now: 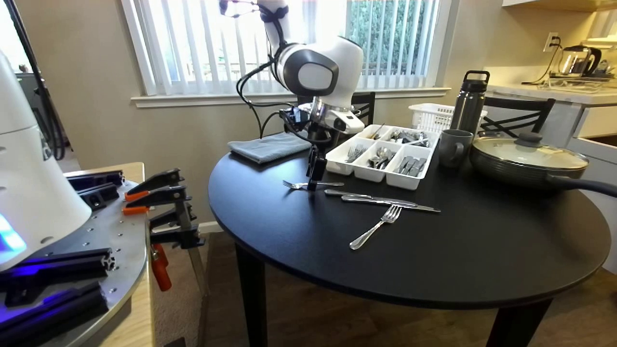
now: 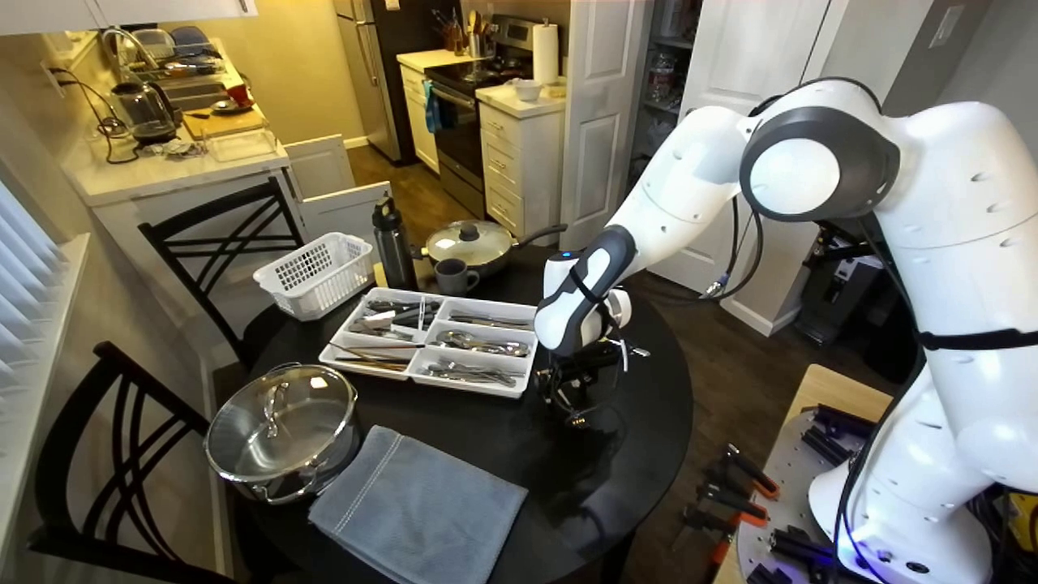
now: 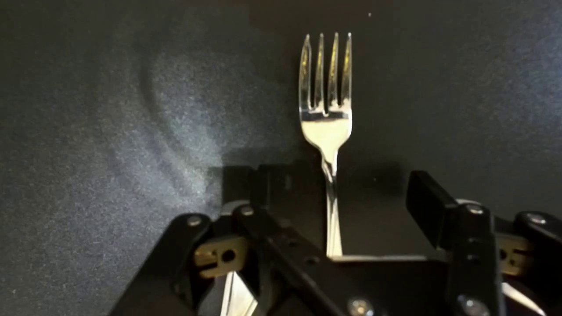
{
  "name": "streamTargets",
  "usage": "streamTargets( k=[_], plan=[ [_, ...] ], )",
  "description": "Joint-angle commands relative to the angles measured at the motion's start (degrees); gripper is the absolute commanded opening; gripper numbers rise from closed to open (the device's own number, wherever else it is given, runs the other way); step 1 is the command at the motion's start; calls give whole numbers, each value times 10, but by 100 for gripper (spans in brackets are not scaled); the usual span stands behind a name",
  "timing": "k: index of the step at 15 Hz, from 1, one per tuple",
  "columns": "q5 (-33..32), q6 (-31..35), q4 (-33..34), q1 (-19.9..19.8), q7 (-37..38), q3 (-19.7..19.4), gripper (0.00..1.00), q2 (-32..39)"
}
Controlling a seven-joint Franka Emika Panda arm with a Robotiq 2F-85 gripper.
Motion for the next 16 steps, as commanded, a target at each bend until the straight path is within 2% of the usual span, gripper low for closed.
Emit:
streamTargets(
  k=[1,7,9,15,16],
  plan=[
    [-34,-9,14,26,38,-22,50,11],
    [-53,-7,19,47,64,-36,12,12],
    [-56,-5,20,52,70,-39,2,13],
    [-54,1,9,55,70,-38,1,8],
    [-46,0,-12,40,39,-21,1,-15]
  ],
)
